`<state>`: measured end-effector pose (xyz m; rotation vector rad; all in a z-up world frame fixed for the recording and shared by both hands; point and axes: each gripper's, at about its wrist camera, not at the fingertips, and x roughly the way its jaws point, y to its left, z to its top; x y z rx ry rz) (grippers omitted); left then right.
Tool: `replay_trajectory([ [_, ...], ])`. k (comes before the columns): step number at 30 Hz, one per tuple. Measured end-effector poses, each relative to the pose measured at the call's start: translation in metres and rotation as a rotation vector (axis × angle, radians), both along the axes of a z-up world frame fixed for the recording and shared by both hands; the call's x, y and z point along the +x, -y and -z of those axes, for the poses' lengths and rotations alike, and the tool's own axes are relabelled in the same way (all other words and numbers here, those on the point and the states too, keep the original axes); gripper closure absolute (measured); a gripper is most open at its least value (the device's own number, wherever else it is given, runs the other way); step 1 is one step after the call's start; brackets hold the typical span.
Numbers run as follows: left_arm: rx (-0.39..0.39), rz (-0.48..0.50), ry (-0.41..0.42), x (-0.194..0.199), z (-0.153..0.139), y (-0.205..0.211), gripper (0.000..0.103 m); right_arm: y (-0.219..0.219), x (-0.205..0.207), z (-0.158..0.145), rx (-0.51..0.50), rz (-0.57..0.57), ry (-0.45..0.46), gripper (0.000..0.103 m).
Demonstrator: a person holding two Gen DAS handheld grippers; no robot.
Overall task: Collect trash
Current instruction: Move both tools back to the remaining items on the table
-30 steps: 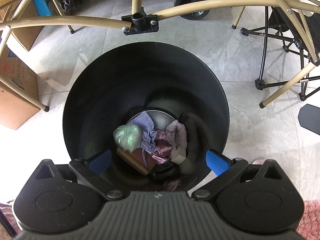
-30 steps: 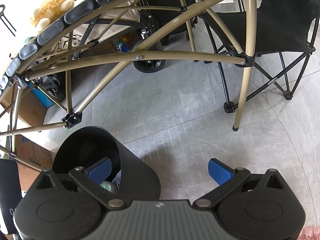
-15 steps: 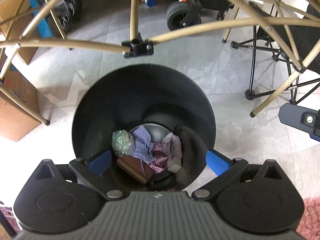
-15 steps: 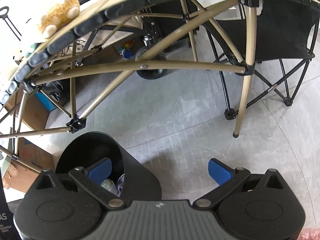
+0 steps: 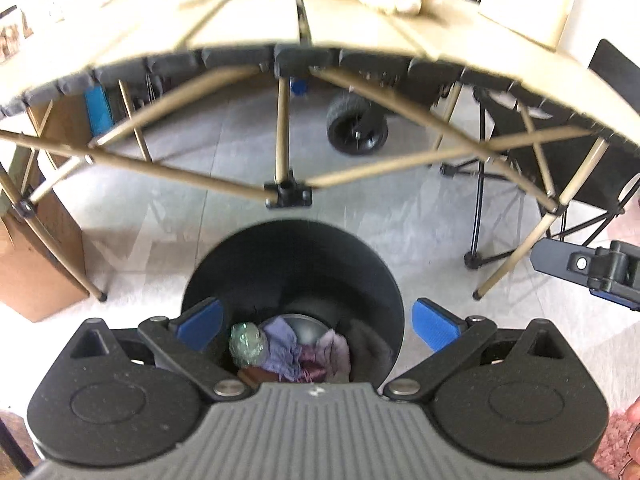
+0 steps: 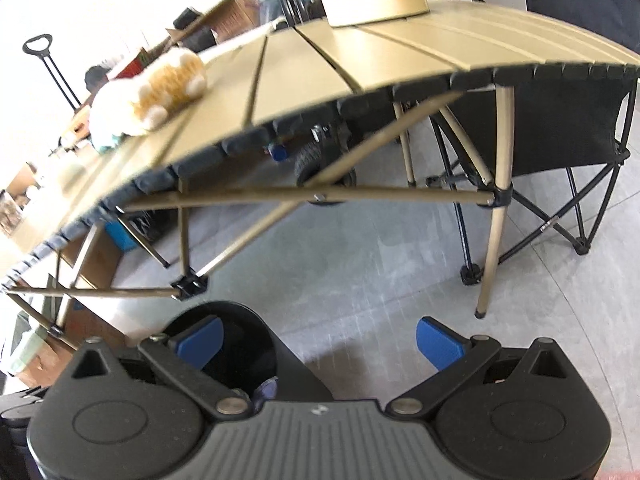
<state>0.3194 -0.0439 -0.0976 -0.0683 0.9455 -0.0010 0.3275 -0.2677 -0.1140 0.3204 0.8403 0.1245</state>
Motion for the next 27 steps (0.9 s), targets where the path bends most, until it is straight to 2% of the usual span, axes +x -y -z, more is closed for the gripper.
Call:
replay_trajectory([
  [9, -0.002, -0.020, 0.224, -0.027, -0.048, -0.009, 0.000, -0.002, -0.015, -0.037, 0.026, -0.005, 0.130, 0.000],
  [16, -0.014, -0.037, 0.349, -0.031, -0.083, -0.017, 0.000, -0.005, -0.018, -0.064, 0.035, -0.007, 0.230, 0.000],
  [27, 0.008, -0.096, 0.411, -0.012, -0.114, -0.040, 0.000, -0.024, 0.002, -0.110, 0.002, -0.055, 0.402, 0.000],
])
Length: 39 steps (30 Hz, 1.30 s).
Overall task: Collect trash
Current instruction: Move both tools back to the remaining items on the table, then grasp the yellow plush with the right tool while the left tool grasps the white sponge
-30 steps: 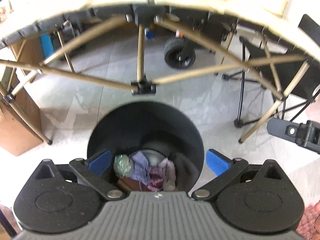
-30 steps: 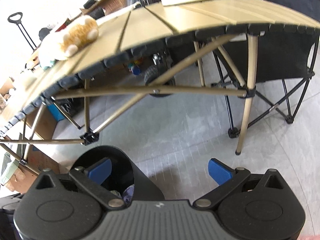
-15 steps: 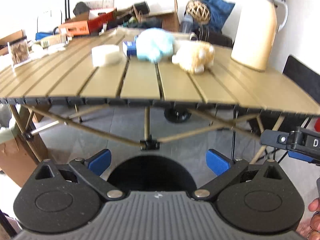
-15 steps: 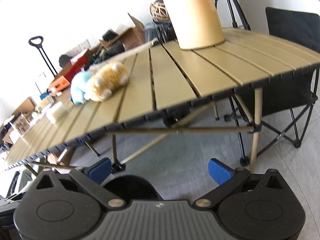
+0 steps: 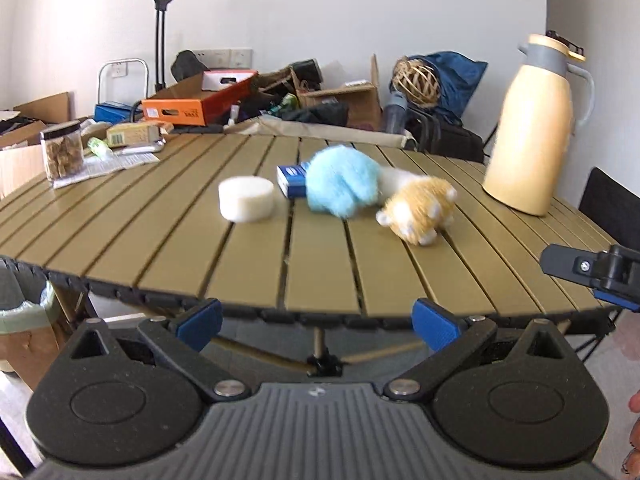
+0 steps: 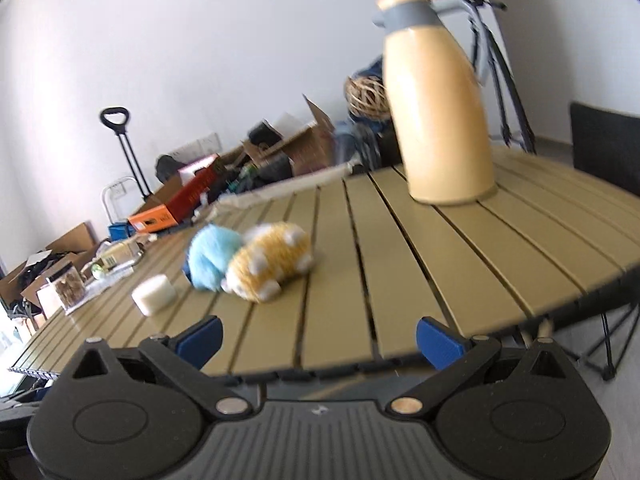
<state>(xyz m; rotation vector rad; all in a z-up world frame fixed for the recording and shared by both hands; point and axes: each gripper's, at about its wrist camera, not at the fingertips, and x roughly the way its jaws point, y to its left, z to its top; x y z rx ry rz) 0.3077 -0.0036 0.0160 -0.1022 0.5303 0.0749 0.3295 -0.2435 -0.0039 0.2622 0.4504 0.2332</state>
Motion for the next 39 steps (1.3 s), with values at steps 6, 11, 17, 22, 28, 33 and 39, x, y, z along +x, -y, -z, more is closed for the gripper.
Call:
replay_trajectory([
  [6, 0.006, -0.037, 0.041, 0.019, -0.014, -0.014, 0.000, -0.017, 0.018, -0.015, -0.031, -0.052, 0.064, 0.000],
  [11, 0.020, -0.073, 0.070, 0.036, -0.023, -0.024, 0.000, -0.031, 0.037, -0.023, -0.067, -0.067, 0.100, 0.000],
  [17, 0.052, -0.086, 0.075, 0.059, -0.026, -0.036, 0.000, -0.050, 0.058, -0.023, -0.112, -0.096, 0.138, 0.000],
  [22, 0.040, -0.090, 0.066, 0.078, -0.026, -0.050, 0.000, -0.072, 0.080, -0.016, -0.190, -0.122, 0.146, 0.000],
  [28, 0.010, -0.072, 0.049, 0.098, -0.023, -0.064, 0.000, -0.087, 0.113, -0.007, -0.232, -0.117, 0.093, 0.000],
  [33, -0.001, -0.070, 0.024, 0.117, -0.021, -0.077, 0.000, -0.096, 0.133, 0.003, -0.223, -0.107, 0.029, 0.000],
  [39, -0.024, -0.079, 0.010, 0.133, -0.019, -0.089, 0.000, -0.113, 0.153, 0.010, -0.269, -0.082, -0.017, 0.000],
])
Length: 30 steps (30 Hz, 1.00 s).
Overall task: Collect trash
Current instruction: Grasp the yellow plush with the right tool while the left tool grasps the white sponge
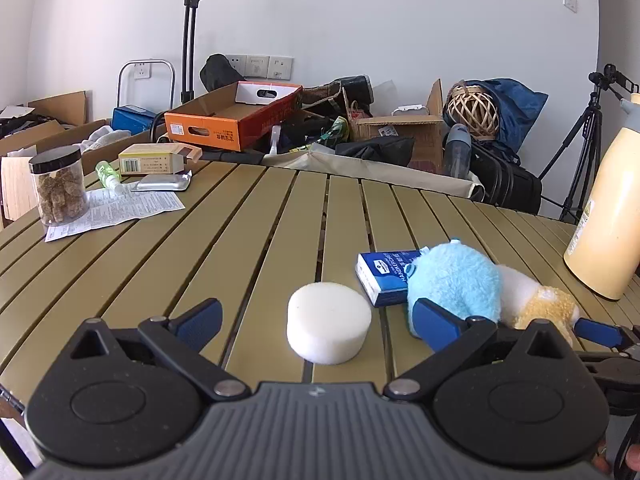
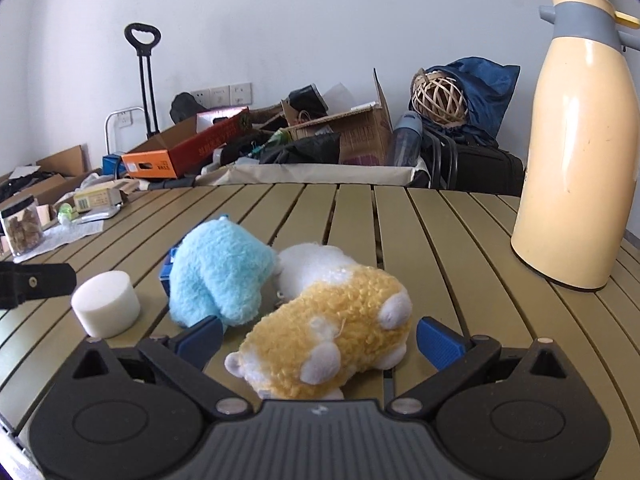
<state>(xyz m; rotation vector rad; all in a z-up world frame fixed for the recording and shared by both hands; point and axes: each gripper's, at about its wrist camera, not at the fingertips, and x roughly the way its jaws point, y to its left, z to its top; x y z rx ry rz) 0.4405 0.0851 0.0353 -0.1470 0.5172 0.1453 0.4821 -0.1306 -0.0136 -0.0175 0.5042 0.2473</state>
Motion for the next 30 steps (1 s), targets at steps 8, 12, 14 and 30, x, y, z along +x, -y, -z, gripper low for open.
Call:
replay_trajectory([
  [8, -0.014, -0.017, -0.041, 0.014, 0.009, -0.004, 0.000, -0.008, 0.022, 0.000, 0.001, 0.043, -0.076, 0.000],
  [12, -0.013, -0.012, -0.046, 0.016, 0.011, 0.000, 0.000, -0.007, 0.032, 0.002, 0.004, 0.070, -0.114, 0.001],
  [14, -0.010, -0.010, -0.050, 0.017, 0.012, 0.002, 0.000, -0.007, 0.033, 0.003, -0.003, 0.073, -0.121, 0.007],
  [30, -0.005, -0.006, -0.072, 0.030, 0.020, 0.008, 0.000, 0.013, 0.027, -0.001, 0.056, 0.099, -0.106, 0.024],
])
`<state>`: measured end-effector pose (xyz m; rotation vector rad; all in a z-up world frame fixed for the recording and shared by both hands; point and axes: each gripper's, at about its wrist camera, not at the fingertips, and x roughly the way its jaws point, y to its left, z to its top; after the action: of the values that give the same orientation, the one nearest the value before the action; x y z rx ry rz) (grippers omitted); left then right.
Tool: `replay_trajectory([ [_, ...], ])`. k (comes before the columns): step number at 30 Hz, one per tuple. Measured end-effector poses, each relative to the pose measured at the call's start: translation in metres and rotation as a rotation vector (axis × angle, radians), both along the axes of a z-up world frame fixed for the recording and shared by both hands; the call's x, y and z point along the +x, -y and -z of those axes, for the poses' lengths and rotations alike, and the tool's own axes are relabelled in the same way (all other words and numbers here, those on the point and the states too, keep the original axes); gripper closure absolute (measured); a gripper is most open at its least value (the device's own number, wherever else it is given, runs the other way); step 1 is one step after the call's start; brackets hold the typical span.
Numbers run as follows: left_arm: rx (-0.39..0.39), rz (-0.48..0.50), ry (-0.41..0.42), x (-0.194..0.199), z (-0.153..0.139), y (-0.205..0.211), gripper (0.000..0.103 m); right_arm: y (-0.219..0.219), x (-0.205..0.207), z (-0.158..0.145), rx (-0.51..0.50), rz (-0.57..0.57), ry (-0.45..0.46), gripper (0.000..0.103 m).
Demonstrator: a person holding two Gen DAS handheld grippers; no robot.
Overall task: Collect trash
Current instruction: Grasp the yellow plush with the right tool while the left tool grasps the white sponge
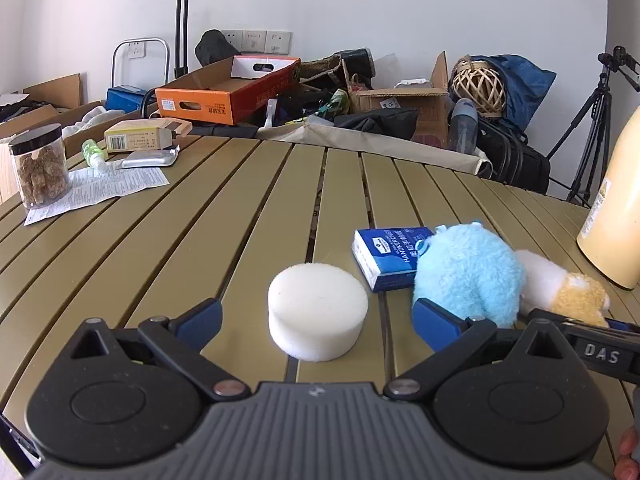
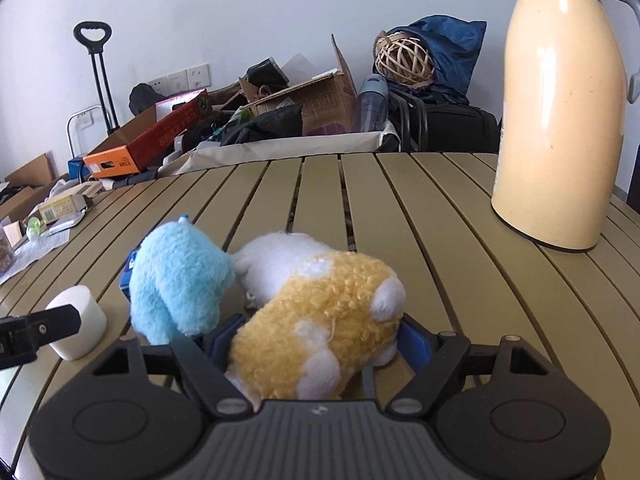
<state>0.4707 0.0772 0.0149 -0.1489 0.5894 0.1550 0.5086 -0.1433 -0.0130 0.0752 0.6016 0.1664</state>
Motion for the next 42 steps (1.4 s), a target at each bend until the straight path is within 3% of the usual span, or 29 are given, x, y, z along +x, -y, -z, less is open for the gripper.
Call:
replay_trajectory([
  [13, -0.008, -0.071, -0.029, 0.019, 0.010, 0.003, 0.003, 0.031, -0.009, -0.003, 0.034, 0.051, 0.030, 0.027],
  [18, 0.004, -0.080, -0.032, 0.023, 0.012, 0.008, 0.017, 0.038, -0.011, -0.002, 0.035, 0.053, 0.026, 0.027],
  [23, -0.009, -0.090, -0.039, 0.024, 0.014, 0.007, 0.018, 0.040, -0.011, -0.001, 0.024, 0.053, 0.024, 0.027],
  [33, -0.011, -0.081, -0.043, 0.024, 0.016, 0.005, 0.042, 0.039, -0.012, 0.000, 0.017, 0.056, 0.023, 0.026],
  [42, 0.019, -0.084, -0.028, 0.021, 0.013, 0.007, 0.045, 0.043, -0.013, 0.002, 0.040, 0.063, 0.034, 0.027],
])
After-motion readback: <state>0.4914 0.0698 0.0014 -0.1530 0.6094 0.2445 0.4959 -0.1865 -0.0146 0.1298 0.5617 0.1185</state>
